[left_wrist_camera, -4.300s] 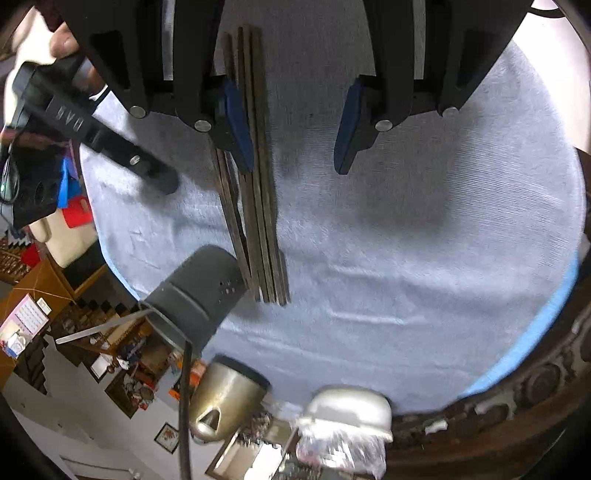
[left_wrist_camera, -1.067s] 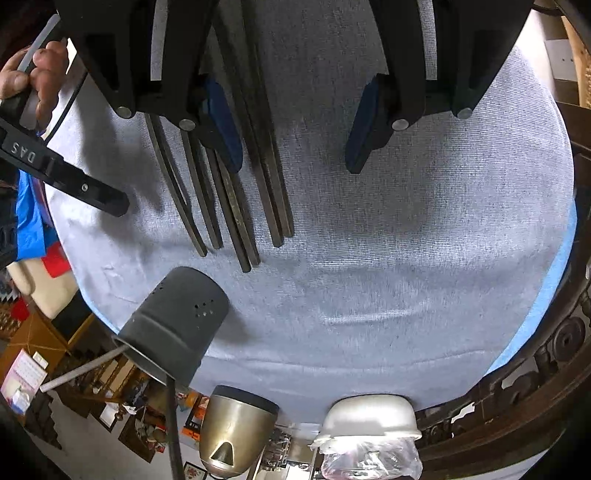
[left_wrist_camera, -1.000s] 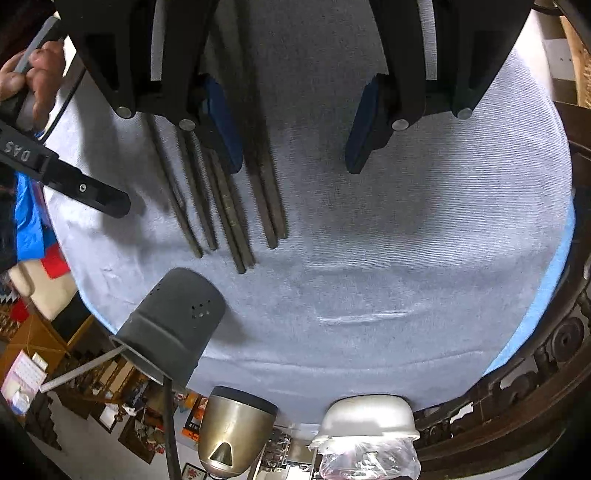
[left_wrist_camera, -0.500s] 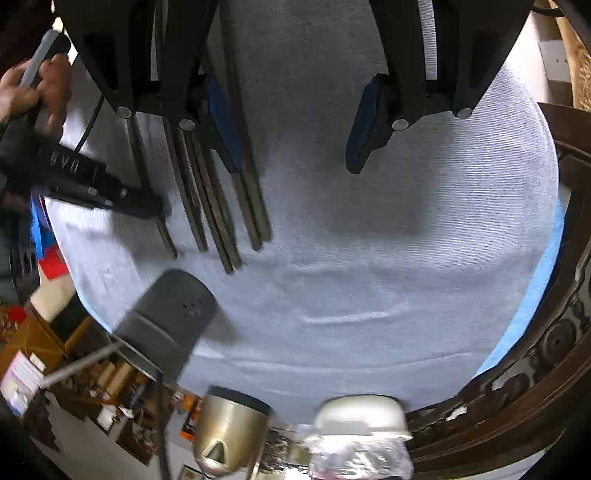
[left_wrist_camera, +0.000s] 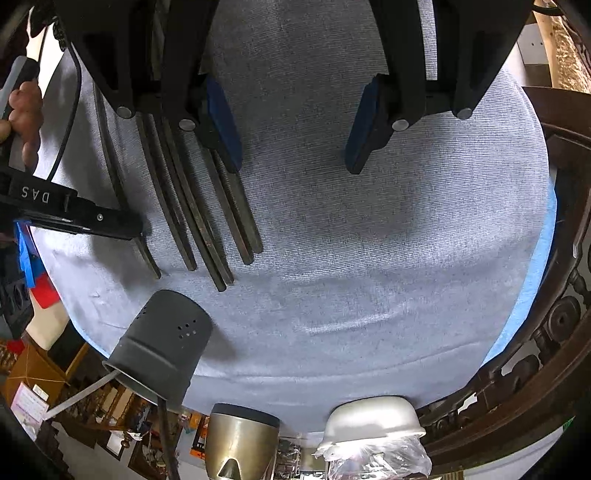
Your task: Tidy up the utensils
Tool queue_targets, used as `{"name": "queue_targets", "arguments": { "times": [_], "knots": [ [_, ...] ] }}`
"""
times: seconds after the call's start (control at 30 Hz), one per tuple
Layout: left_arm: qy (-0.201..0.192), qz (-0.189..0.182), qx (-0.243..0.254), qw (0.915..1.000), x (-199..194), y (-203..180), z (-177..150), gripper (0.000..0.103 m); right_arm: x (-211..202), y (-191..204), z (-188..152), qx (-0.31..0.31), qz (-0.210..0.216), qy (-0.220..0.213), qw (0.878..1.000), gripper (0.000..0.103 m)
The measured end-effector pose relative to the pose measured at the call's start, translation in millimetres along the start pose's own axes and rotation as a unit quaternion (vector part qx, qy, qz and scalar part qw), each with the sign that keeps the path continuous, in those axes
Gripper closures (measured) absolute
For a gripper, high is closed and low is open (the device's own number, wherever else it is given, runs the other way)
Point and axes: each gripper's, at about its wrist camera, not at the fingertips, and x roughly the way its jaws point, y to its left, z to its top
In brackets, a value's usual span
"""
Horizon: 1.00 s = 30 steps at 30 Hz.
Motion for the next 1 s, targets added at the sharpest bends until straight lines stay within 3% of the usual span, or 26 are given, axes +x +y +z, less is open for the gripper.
{"name": "queue_targets", "arguments": {
  "times": [0.27, 0.47, 0.7, 0.8, 1.0],
  "knots": [
    [0.002, -0.031, -0.021, 0.9993, 6.5, -1.6, 13.7, 0.044, -1.4, 0.6, -0.9, -0.008, 0.001, -0.002, 1.0, 0.089],
    [0.005, 0.0, 0.018, 0.9998, 10.7, -15.0, 11.5, 0.043, -0.5, 2.6, -0.9, -0.015, -0.003, -0.005, 1.0, 0.09],
    [0.004, 0.005, 0.026, 0.9997, 8.8, -8.7, 10.0, 0.041, -0.1, -2.9, -1.1, -0.006, 0.011, -0.005, 1.0, 0.092],
    [0.005, 0.027, 0.036, 0.999, 7.3, -8.2, 4.9, 0.042, -0.7, -4.0, -1.6, -0.005, 0.011, -0.007, 1.0, 0.092],
    [0.008, -0.02, -0.002, 0.9998, 3.9, -4.9, 3.2, 0.042, -1.4, -1.7, -1.8, -0.012, 0.004, -0.009, 1.0, 0.092]
  ]
}}
